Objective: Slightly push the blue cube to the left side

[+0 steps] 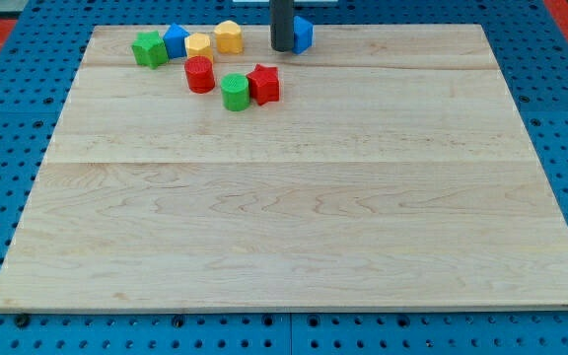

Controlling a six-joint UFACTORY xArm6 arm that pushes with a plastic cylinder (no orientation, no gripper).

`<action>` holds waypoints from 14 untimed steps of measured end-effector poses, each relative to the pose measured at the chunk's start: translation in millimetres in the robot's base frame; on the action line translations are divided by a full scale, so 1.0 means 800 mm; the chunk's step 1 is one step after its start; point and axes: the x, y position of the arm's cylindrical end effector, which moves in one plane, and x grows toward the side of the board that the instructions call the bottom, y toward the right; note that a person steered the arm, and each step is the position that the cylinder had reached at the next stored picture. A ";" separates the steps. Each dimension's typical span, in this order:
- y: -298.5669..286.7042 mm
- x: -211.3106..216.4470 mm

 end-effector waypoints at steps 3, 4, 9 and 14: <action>-0.115 -0.011; -0.101 -0.038; 0.045 0.055; 0.117 0.036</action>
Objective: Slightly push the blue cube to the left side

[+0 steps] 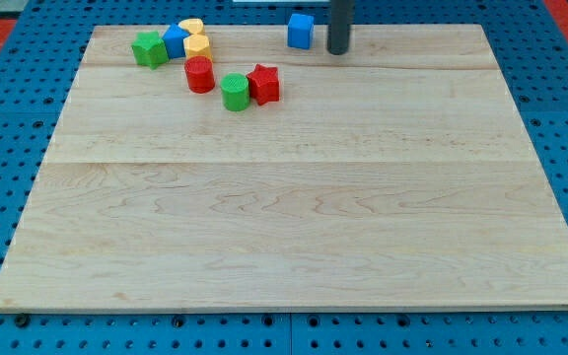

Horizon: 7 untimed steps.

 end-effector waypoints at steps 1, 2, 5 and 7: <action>0.000 -0.045; -0.006 -0.076; -0.111 -0.072; -0.105 -0.012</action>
